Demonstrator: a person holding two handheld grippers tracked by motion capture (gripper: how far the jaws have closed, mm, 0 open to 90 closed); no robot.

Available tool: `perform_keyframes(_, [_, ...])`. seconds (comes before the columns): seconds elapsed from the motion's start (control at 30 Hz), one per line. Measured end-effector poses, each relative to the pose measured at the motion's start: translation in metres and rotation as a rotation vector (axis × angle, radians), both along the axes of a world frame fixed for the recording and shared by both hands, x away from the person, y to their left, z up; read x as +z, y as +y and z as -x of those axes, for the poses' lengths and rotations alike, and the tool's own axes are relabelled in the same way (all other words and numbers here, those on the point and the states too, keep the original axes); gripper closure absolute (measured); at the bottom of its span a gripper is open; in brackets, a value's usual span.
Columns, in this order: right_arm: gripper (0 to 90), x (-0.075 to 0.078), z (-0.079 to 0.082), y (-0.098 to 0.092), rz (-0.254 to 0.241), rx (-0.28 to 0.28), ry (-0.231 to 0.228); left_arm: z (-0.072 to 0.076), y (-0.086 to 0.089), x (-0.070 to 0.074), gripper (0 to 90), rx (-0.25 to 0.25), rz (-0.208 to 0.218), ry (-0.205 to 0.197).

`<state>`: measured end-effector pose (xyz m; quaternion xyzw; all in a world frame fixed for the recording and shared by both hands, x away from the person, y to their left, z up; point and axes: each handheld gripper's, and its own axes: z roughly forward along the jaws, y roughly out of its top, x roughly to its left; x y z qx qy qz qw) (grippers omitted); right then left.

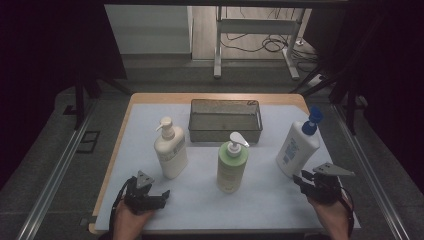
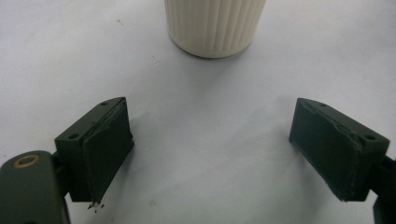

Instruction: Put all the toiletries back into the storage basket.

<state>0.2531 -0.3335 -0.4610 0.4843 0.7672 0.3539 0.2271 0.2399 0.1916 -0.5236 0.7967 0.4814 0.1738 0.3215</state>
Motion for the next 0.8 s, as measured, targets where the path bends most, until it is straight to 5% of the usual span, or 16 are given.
perform_keyframes(0.33, [38.7,0.028,0.001,-0.007,0.002,-0.029,-0.041,0.0,0.0,0.0,12.5,0.001,0.002,0.0])
perform_keyframes(0.8, [23.8,0.051,-0.026,-0.006,-0.002,-0.049,-0.079,0.0,0.0,0.0,12.4,0.0,0.001,0.0])
